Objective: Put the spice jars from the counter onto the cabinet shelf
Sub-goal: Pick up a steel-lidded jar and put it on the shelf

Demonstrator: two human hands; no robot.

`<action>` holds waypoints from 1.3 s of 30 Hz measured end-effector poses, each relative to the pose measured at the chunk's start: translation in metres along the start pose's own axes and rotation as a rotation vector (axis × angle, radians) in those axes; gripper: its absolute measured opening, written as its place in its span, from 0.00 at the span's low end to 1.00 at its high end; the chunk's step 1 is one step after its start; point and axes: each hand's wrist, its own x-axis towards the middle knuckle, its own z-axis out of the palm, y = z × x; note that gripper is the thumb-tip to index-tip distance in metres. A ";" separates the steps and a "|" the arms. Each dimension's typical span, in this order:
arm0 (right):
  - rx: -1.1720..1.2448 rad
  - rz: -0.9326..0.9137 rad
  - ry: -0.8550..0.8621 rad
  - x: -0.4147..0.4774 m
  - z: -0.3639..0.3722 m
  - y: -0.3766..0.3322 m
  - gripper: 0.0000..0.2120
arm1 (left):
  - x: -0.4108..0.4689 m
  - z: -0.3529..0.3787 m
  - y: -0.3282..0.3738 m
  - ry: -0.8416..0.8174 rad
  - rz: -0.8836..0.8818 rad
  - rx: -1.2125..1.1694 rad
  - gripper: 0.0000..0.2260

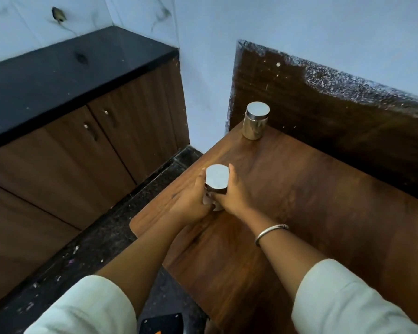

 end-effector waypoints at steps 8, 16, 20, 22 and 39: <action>0.182 0.081 0.350 -0.028 -0.049 0.007 0.39 | 0.000 0.009 0.041 0.116 0.231 -0.101 0.48; 0.372 0.099 0.452 -0.093 -0.113 0.027 0.34 | -0.021 0.054 0.114 0.083 0.395 -0.240 0.51; 0.526 0.069 0.369 -0.132 -0.150 0.050 0.29 | -0.034 0.065 0.149 0.010 0.513 -0.292 0.46; 0.595 0.047 0.315 -0.152 -0.167 0.067 0.27 | -0.042 0.070 0.168 -0.049 0.543 -0.366 0.44; 0.641 0.073 0.490 -0.256 -0.241 0.131 0.24 | -0.092 0.151 0.285 -0.343 0.694 -0.419 0.53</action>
